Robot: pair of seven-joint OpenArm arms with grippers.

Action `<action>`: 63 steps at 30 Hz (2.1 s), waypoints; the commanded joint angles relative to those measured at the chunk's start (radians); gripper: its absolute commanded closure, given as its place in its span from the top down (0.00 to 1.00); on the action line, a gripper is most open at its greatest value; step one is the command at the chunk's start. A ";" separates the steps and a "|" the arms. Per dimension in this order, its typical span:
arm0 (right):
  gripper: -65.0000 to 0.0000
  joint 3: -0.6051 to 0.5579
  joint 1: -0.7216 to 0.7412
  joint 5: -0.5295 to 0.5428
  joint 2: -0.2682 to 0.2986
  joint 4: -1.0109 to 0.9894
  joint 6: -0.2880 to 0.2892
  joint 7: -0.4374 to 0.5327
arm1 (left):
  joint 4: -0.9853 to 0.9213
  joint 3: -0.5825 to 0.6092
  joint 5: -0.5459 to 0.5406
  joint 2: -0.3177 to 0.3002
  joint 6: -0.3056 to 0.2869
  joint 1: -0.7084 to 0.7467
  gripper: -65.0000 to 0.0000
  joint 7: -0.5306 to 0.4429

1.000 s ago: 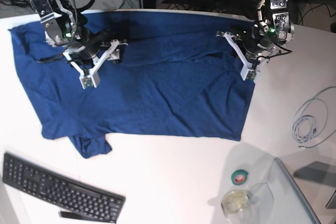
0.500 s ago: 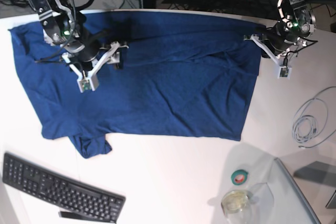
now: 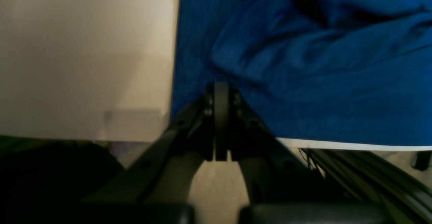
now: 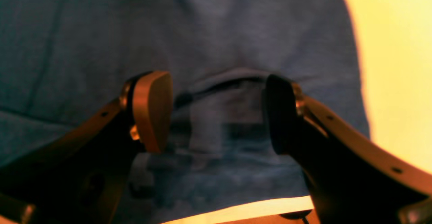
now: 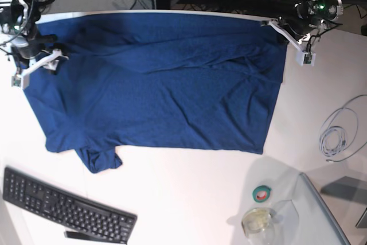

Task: Layout the t-shirt on the table in an organized manner, then fold the t-shirt properly
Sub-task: 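Hold the shirt corners with both grippers and stretch the edge taut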

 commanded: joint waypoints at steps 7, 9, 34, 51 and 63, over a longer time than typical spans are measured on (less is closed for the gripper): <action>0.62 0.034 0.077 0.001 0.038 -0.139 0.005 0.026 | -0.108 -0.002 -0.008 -0.007 0.001 -0.077 0.00 -0.017; 0.62 0.067 0.086 0.001 0.041 -0.194 0.004 0.028 | -0.111 -0.002 -0.008 -0.009 0.001 -0.079 0.00 -0.017; 0.64 -0.055 0.095 -0.134 0.097 -0.122 0.009 -0.002 | -0.062 -0.003 -0.014 -0.009 0.001 -0.077 0.00 -0.017; 0.25 -0.048 0.102 -0.133 0.085 -0.162 0.009 -0.035 | -0.062 -0.003 -0.010 -0.009 0.002 -0.077 0.00 -0.017; 0.00 -0.045 0.128 -0.133 0.077 -0.220 0.007 -0.031 | -0.063 -0.003 -0.010 -0.009 0.002 -0.076 0.00 -0.017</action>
